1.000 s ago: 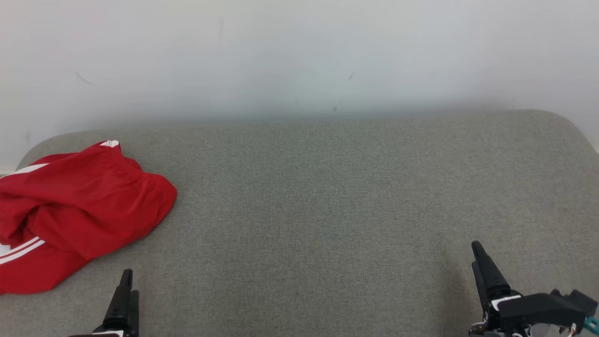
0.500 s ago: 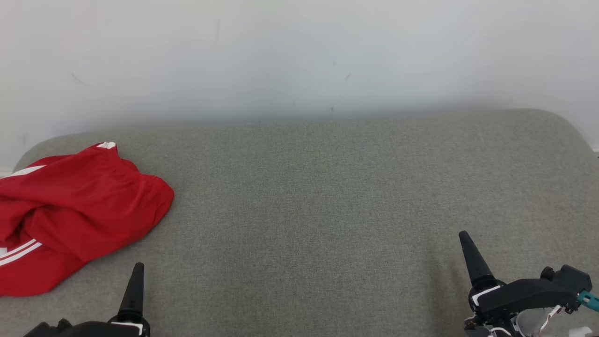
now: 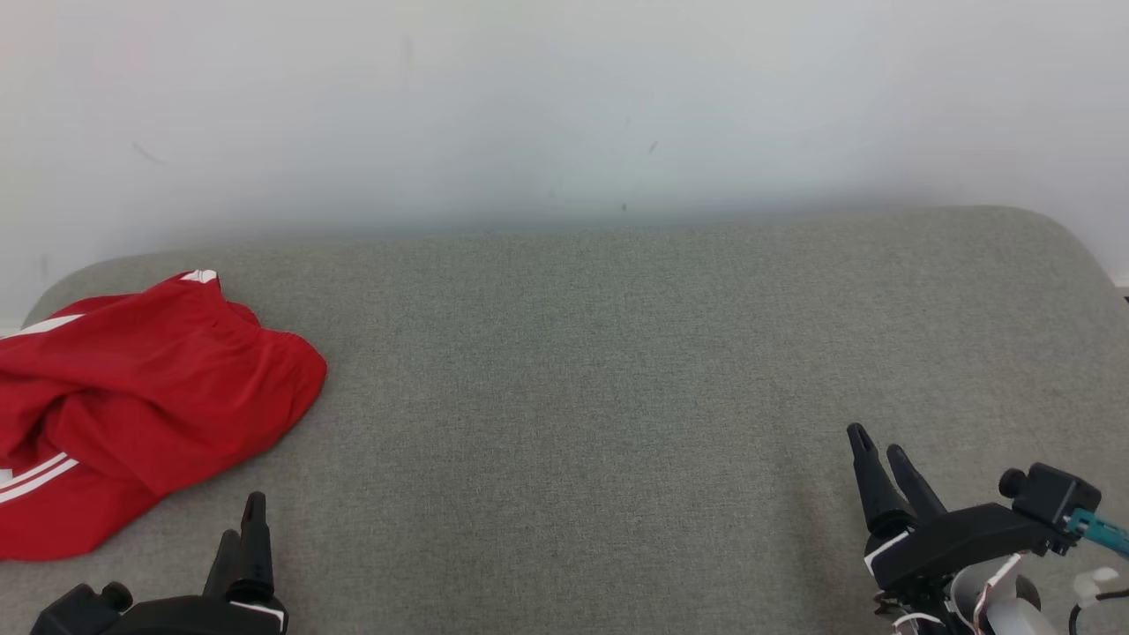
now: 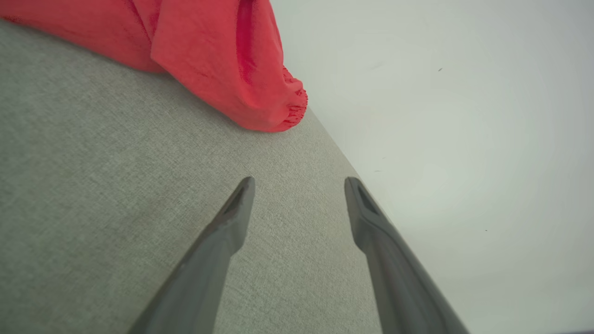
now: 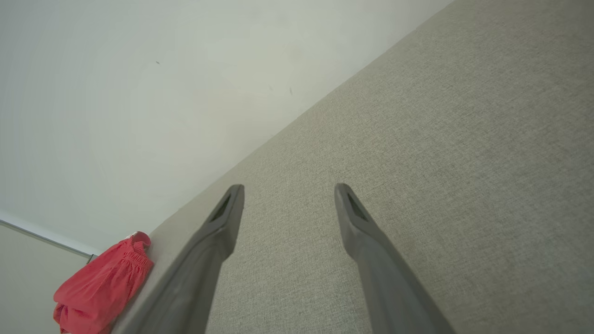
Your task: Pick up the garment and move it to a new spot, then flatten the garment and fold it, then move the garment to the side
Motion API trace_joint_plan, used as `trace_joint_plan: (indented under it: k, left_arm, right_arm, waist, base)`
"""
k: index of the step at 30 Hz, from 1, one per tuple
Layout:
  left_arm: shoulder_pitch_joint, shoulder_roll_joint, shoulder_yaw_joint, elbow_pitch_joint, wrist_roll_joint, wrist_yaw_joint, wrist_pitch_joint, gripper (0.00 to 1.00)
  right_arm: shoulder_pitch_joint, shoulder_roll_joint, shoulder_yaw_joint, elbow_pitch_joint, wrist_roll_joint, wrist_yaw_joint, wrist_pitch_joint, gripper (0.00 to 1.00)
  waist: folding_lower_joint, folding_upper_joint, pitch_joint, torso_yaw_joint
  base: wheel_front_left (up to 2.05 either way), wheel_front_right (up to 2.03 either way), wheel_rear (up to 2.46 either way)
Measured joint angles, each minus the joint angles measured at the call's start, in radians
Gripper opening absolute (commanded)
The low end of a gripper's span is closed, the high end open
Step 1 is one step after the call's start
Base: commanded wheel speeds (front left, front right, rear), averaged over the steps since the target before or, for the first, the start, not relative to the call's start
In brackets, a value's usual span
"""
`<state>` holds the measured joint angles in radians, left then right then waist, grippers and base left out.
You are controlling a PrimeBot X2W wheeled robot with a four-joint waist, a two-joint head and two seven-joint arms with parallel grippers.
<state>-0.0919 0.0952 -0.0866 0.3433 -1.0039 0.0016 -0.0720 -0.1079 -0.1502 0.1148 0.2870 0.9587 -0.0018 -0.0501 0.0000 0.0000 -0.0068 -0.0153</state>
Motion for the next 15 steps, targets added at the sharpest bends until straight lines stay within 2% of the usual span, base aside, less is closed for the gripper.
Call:
trace_joint_plan:
  k: [15]
  left_arm:
    - [-0.001, -0.001, -0.003, 0.015, 0.282, 0.036, -0.006, 1.0]
  right_arm:
    - [-0.029, -0.029, 0.047, 0.003, -0.256, -0.035, 0.004, 1.0]
  waist:
    - [0.0, 0.0, -0.01, -0.007]
  base:
    - [0.0, 0.0, 0.0]
